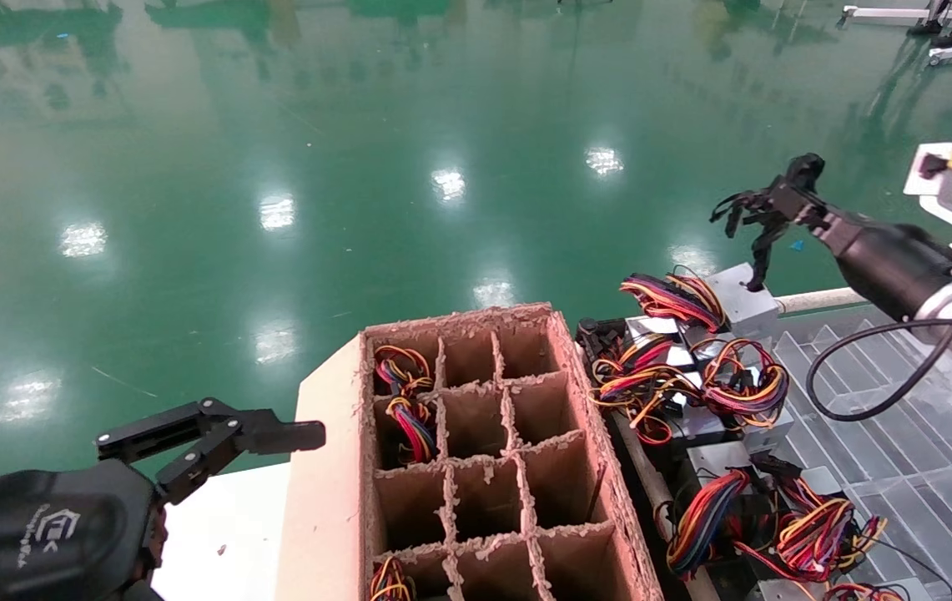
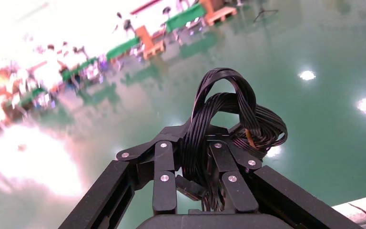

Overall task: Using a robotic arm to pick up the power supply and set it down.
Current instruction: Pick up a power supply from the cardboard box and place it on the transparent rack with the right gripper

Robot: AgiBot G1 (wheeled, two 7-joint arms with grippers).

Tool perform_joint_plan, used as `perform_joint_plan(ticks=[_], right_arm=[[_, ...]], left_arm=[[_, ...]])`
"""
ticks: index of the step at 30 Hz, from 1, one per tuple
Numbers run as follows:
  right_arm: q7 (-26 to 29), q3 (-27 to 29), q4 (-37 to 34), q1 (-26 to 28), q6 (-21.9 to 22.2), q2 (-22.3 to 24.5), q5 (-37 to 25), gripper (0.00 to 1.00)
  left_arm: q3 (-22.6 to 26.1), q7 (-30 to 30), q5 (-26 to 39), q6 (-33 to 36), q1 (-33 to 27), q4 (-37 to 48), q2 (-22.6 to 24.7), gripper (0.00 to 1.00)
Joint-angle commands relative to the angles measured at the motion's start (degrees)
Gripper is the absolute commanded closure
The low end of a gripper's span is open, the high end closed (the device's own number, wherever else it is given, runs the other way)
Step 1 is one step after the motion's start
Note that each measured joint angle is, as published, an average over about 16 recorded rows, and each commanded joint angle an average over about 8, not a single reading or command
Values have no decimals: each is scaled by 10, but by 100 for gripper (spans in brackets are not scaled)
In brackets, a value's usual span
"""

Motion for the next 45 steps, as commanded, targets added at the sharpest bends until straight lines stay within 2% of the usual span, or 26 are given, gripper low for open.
perform_joint_plan(ticks=[1,13,25,45], right_arm=[[-3,13,0,-11,3,0,19,100],[-12,74,5,-60,-18,-21,107,100],[-28,100,6,-75,-22,-46,145,100],[-50,146,4,-135,-42,-48,211,100]], left_arm=[[0,0,0,0,0,0,0,0],[0,0,0,0,0,0,0,0],[0,0,0,0,0,0,0,0],[0,0,0,0,0,0,0,0]])
